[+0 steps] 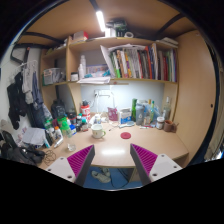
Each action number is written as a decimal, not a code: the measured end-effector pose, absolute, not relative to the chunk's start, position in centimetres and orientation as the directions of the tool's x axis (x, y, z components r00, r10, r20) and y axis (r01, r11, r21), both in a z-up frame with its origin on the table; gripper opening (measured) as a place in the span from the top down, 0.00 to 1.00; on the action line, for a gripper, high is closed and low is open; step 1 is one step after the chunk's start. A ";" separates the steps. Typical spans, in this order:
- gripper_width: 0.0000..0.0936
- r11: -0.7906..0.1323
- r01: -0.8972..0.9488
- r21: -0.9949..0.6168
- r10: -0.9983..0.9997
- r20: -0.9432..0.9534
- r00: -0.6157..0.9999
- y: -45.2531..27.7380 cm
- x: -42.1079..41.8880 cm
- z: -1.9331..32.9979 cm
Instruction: Pour water
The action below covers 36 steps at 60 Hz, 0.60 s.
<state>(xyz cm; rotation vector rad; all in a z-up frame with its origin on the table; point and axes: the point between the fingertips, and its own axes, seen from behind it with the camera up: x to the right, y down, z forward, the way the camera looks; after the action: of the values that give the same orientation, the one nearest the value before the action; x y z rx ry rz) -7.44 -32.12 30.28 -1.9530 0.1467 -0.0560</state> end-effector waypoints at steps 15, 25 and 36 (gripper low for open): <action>0.15 -0.365 -0.043 -0.930 -0.076 -0.017 0.997 -32.1 -13.4 27.9; 0.15 -0.329 -0.032 -0.944 -0.021 -0.027 0.999 -27.7 -17.6 24.9; 0.15 -0.319 -0.056 -0.946 0.078 -0.085 0.993 -18.4 -24.8 19.3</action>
<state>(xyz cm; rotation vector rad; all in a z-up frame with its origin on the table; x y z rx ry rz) -24.77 -18.42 19.31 -1.8909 -0.0159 0.1341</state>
